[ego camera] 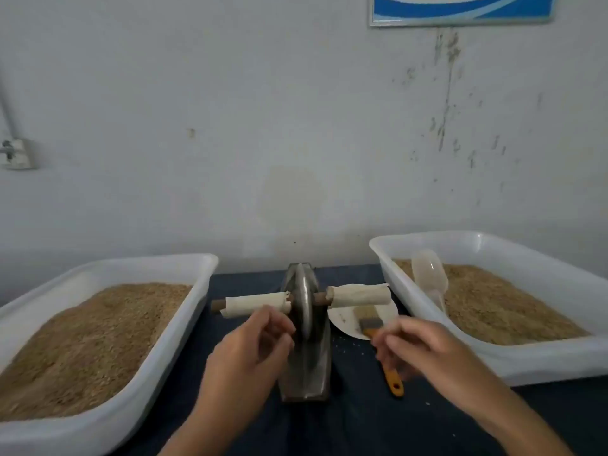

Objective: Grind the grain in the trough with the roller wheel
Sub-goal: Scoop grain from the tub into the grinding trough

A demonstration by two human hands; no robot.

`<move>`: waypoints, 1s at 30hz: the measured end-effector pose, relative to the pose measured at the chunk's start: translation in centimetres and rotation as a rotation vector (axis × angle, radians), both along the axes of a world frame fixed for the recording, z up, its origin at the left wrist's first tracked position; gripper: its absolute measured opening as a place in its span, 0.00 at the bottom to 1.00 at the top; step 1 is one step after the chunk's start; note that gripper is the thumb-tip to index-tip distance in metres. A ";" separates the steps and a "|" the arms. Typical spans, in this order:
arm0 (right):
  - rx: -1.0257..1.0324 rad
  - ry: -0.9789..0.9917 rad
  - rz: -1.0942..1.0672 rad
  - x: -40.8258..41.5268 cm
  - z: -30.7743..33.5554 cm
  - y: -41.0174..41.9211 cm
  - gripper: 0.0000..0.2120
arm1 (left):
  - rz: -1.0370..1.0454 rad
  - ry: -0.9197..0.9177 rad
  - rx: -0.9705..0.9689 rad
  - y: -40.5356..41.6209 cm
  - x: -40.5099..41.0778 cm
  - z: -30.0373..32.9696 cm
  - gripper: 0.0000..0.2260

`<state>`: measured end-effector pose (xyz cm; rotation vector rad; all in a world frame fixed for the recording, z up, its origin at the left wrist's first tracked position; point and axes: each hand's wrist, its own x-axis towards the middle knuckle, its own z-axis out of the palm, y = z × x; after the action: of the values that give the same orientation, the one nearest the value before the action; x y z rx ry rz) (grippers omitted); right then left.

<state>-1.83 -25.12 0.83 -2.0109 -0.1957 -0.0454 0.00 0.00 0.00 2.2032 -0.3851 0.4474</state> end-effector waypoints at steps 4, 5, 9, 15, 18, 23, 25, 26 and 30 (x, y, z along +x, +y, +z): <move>-0.057 0.159 -0.071 4.8 -1.8 4.6 0.07 | 0.186 0.169 0.069 -1.1 4.5 -2.0 0.06; -0.058 0.194 -0.075 5.9 -2.4 5.3 0.09 | 0.197 0.197 0.008 -1.2 5.5 -2.8 0.07; -0.084 0.203 -0.083 8.5 -3.7 7.1 0.12 | 0.176 0.325 -0.310 -1.2 7.8 -5.0 0.08; -0.090 0.145 -0.123 10.6 -5.0 8.3 0.05 | 0.149 0.408 -0.683 -2.5 8.6 -6.1 0.06; -0.071 0.111 -0.161 11.0 -5.6 8.6 0.06 | 0.096 0.354 -0.668 -2.4 9.0 -6.0 0.10; -0.065 0.104 -0.194 11.9 -5.5 8.2 0.07 | 0.039 0.334 -0.669 -2.8 10.1 -6.2 0.12; -0.071 0.120 -0.195 12.2 -5.3 8.0 0.06 | 0.027 0.329 -0.685 -3.0 10.5 -6.2 0.12; -0.074 0.124 -0.191 12.4 -5.2 7.8 0.06 | 0.023 0.330 -0.694 -3.1 10.8 -6.3 0.12; -0.072 0.107 -0.169 12.5 -5.2 7.7 0.07 | 0.011 0.360 -0.713 -3.1 11.0 -6.7 0.12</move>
<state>10.71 -17.38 -4.38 -2.0912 0.0417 -0.0379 11.03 -3.10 -6.73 1.5420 -0.0034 0.1462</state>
